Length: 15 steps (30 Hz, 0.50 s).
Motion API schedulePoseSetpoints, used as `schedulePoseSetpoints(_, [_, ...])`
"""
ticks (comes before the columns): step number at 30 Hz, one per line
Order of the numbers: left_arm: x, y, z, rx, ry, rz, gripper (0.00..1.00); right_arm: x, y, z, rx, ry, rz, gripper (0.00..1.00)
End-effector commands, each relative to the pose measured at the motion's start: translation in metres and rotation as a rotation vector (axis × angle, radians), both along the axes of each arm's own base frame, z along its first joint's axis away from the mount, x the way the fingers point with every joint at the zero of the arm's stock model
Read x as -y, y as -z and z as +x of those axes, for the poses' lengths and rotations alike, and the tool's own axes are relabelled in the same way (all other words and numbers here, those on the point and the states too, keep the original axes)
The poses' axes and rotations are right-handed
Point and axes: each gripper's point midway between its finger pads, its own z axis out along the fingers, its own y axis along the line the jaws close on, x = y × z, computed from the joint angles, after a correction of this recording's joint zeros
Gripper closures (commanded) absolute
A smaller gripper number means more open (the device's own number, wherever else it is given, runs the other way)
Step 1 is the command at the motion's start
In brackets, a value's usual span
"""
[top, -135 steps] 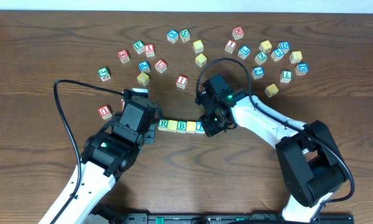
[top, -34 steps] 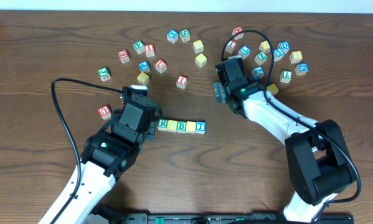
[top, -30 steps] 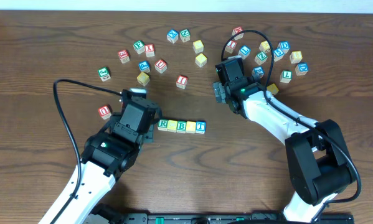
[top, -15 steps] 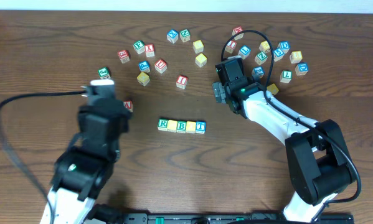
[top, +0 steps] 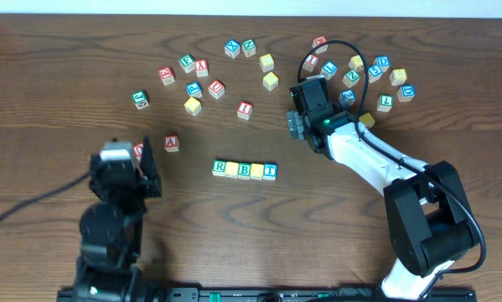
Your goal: Spell out ROBOT
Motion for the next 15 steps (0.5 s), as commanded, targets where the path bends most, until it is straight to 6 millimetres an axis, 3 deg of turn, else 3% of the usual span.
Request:
schedulePoseSetpoints(1, [0.011, 0.013, -0.01, 0.058, 0.073, -0.056, 0.48, -0.002, -0.019, 0.006, 0.045, 0.0, 0.015, 0.01])
schedulePoseSetpoints(7, [0.005, 0.035, -0.019, 0.151, 0.066, -0.114, 0.48, -0.002, -0.019, 0.006, 0.045, 0.0, 0.015, 0.01])
schedulePoseSetpoints(15, [0.0, 0.066, -0.02, 0.126, 0.051, -0.174, 0.48, -0.002, -0.019, 0.006, 0.045, 0.0, 0.015, 0.01])
